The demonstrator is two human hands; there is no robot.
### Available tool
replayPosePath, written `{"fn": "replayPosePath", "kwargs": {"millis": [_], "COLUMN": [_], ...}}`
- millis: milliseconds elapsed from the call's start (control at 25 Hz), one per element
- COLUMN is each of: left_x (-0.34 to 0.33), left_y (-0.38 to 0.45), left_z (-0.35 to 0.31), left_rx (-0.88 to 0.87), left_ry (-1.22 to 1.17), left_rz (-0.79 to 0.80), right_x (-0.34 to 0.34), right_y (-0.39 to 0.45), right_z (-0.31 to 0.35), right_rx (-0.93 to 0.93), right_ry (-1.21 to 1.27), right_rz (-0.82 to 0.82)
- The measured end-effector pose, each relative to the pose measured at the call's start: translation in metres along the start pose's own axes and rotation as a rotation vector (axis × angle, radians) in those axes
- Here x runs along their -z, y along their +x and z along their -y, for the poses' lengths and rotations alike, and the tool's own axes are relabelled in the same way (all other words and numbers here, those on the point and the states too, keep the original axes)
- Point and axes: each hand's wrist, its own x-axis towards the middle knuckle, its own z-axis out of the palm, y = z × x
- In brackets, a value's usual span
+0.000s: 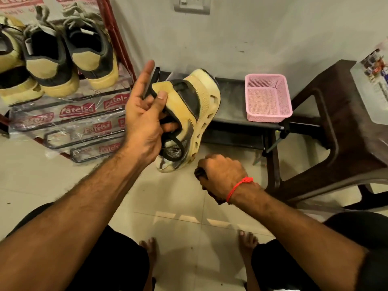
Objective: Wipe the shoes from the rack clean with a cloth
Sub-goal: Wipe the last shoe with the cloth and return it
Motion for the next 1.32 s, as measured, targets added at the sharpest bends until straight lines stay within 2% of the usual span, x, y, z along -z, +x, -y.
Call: {"fn": "replayPosePath", "kwargs": {"millis": [40, 160, 320, 400, 520, 640, 760, 880, 960, 1040, 1160, 1320], "left_x": [0.0, 0.002, 0.008, 0.008, 0.0, 0.002, 0.0, -0.007, -0.007, -0.006, -0.005, -0.002], "left_y": [0.003, -0.001, 0.0, -0.003, -0.01, -0.009, -0.015, -0.03, -0.031, -0.028, -0.023, -0.014], "left_z": [-0.005, -0.007, -0.004, -0.003, 0.004, 0.007, 0.015, 0.033, 0.035, 0.031, 0.022, 0.009], "left_rx": [-0.004, 0.001, 0.022, 0.041, 0.12, 0.16, 0.106, 0.056, 0.004, -0.054, -0.13, -0.021], "left_ry": [-0.017, -0.002, 0.056, 0.053, 0.036, 0.091, 0.363, 0.626, 0.71, 0.697, 0.65, 0.332], "left_rz": [0.013, 0.04, 0.019, 0.045, 0.129, 0.238, 0.419, 0.63, 0.605, 0.519, 0.428, 0.131], "right_x": [0.002, 0.034, 0.059, 0.059, 0.056, 0.052, 0.048, 0.044, 0.044, 0.048, 0.046, 0.01], "right_y": [-0.001, 0.011, 0.016, 0.02, 0.026, 0.023, 0.026, 0.031, 0.029, 0.026, 0.02, 0.008], "right_z": [0.001, -0.012, -0.025, -0.021, -0.021, -0.023, -0.032, -0.037, -0.037, -0.036, -0.03, -0.01], "right_rx": [-0.001, -0.028, 0.068, 0.113, 0.137, 0.233, 0.329, 0.319, 0.273, 0.242, 0.287, 0.356], "right_ry": [0.048, 0.194, 0.632, 0.777, 0.808, 0.81, 0.852, 0.912, 0.921, 0.884, 0.634, 0.427], "right_rz": [-0.036, -0.328, -0.733, -0.823, -0.793, -0.659, -0.527, -0.539, -0.592, -0.693, -0.822, -0.706]}}
